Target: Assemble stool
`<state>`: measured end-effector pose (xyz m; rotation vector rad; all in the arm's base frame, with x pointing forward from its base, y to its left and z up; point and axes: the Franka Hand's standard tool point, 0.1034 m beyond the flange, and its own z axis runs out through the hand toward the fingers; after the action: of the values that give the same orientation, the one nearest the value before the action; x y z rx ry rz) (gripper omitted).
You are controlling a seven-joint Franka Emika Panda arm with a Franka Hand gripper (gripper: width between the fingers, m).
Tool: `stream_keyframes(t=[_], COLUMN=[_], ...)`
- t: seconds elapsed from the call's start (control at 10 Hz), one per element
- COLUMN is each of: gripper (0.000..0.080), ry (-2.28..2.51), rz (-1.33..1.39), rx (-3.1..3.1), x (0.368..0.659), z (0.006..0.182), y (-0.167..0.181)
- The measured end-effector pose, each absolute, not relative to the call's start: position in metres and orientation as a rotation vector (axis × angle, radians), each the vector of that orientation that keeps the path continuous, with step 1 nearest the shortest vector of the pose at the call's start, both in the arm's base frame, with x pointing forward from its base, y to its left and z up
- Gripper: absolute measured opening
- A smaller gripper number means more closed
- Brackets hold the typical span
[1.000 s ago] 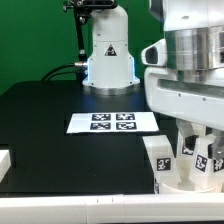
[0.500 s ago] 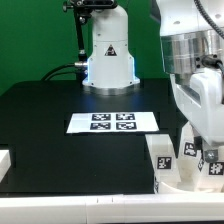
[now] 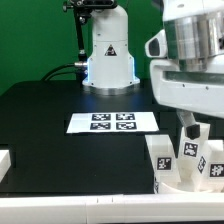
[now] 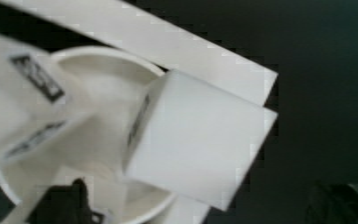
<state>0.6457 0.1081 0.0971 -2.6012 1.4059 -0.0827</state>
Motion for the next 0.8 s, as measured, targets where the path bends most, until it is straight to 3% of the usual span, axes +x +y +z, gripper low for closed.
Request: stream_keyframes(t=[0.1, 0.4, 0.6, 0.8], gripper=[0.064, 0.0648, 0.0649, 0.0649], ry=[1.36, 1.036, 0.485, 0.368], rz=[-0.086, -0.118, -0.159, -0.166], rx=[-2.63, -2.79, -2.978, -3.005], x=[0.645, 0.645, 0.642, 0.641], z=[0.095, 0.095, 0.096, 0.095], y=[0.107, 0.107, 0.124, 0.125])
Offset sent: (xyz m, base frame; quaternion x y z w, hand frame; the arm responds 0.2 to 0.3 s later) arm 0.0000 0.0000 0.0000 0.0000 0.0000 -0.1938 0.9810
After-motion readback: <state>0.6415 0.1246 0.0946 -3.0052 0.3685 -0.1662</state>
